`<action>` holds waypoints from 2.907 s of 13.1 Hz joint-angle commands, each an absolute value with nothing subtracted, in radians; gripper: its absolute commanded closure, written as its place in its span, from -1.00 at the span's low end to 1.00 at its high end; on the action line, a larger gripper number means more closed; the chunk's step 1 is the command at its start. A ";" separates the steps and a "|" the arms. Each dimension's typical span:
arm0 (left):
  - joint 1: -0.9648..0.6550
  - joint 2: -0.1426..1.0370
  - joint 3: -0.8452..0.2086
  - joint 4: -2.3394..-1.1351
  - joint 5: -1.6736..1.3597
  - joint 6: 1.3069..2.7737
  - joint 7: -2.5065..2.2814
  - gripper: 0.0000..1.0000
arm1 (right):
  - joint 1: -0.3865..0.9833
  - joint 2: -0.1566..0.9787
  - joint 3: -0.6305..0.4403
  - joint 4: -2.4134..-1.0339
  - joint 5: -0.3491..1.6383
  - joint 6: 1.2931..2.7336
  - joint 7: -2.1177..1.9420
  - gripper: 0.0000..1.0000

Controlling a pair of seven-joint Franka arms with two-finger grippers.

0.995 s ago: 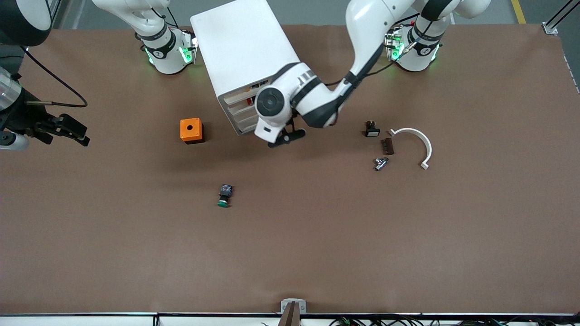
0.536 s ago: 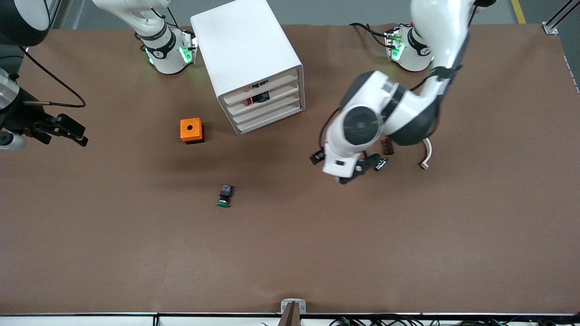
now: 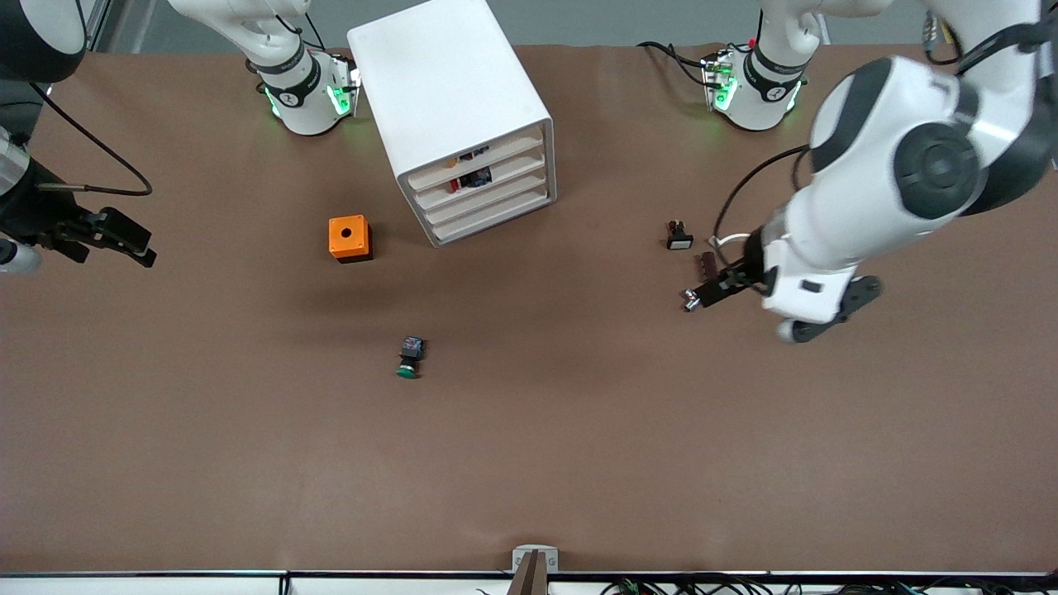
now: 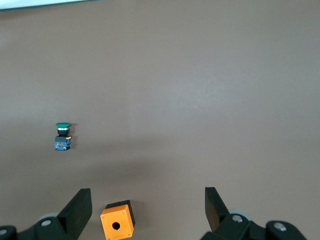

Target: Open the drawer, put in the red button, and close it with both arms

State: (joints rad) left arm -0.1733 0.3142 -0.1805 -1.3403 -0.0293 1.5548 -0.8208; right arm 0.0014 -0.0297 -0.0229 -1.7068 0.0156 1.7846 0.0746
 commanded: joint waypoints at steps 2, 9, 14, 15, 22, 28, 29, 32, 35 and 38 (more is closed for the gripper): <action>-0.137 0.226 -0.186 -1.370 0.115 1.514 -0.593 -0.99 | -0.034 -0.038 -0.005 -1.649 0.011 1.741 0.063 -1.00; 0.000 0.103 -0.189 -1.371 0.133 1.431 -0.229 -0.99 | -0.032 -0.038 -0.003 -1.611 0.000 1.680 0.060 -0.31; 0.024 0.089 -0.187 -1.371 0.123 1.431 -0.183 -0.99 | -0.031 -0.038 -0.002 -1.609 -0.003 1.655 0.061 -0.32; 0.025 0.086 -0.186 -1.373 0.120 1.431 -0.183 -0.99 | -0.031 -0.038 -0.002 -1.609 -0.002 1.646 0.061 -0.72; -0.072 -0.029 -0.018 -1.489 0.069 1.433 -0.043 -0.99 | -0.029 -0.038 -0.002 -1.609 0.000 1.572 0.063 -0.93; -0.064 -0.175 -0.067 -1.698 -0.003 1.525 -0.072 -0.99 | -0.029 -0.038 -0.002 -1.611 0.000 1.571 0.060 0.22; -0.061 -0.196 -0.095 -1.733 -0.003 1.538 -0.101 -0.99 | -0.029 -0.038 -0.002 -1.609 0.000 1.571 0.061 0.17; -0.060 -0.207 -0.100 -1.749 -0.008 1.563 -0.107 -0.99 | -0.029 -0.038 -0.002 -1.611 0.000 1.571 0.063 -1.00; -0.060 -0.160 -0.100 -1.721 -0.011 1.560 -0.095 -0.99 | -0.032 -0.038 -0.002 -1.602 0.002 1.571 0.064 -1.00; -0.058 -0.130 -0.095 -1.674 -0.009 1.555 -0.097 -0.99 | -0.032 -0.040 -0.002 -1.594 0.008 1.569 0.064 -1.00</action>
